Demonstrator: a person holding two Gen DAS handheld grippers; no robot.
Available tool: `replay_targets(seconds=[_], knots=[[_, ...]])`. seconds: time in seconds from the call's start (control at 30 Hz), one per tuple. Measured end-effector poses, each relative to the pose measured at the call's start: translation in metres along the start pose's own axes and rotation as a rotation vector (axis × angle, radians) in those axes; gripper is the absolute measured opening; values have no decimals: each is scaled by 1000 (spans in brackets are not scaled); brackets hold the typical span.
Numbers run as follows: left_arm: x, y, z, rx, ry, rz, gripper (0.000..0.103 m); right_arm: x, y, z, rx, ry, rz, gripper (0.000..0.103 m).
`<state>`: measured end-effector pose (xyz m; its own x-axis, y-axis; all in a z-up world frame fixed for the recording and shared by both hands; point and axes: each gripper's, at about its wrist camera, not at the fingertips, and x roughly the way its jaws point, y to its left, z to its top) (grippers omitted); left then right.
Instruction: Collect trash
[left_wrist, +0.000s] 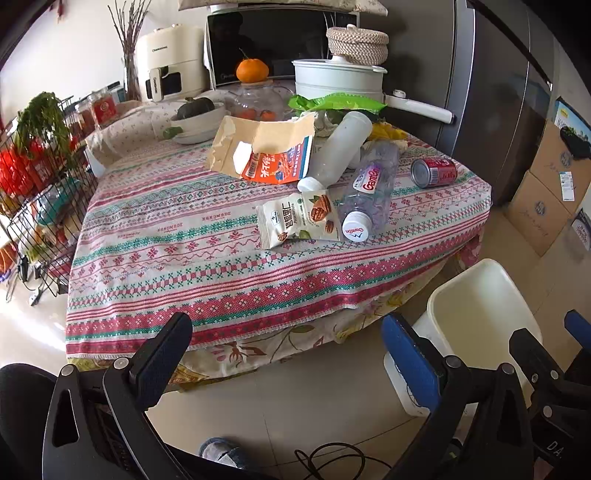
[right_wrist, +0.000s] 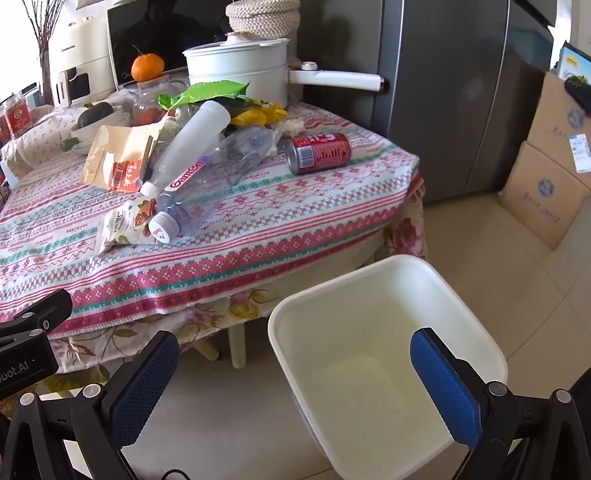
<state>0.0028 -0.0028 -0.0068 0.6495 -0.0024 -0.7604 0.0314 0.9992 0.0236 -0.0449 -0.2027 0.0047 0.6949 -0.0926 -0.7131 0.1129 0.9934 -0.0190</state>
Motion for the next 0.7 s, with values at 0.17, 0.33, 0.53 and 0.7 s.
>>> replay_targets(seconds=[0.17, 0.33, 0.53, 0.7], knots=[[0, 1, -1, -3, -1, -4, 103, 1, 3, -1, 2, 0, 0, 103], [0, 1, 0, -3, 0, -4, 103, 0, 4, -1, 1, 0, 1, 103], [1, -1, 0, 3, -2, -6, 103, 1, 4, -1, 2, 3, 1, 103], [0, 0, -1, 2, -1, -9, 103, 1, 5, -3, 1, 6, 5, 103]])
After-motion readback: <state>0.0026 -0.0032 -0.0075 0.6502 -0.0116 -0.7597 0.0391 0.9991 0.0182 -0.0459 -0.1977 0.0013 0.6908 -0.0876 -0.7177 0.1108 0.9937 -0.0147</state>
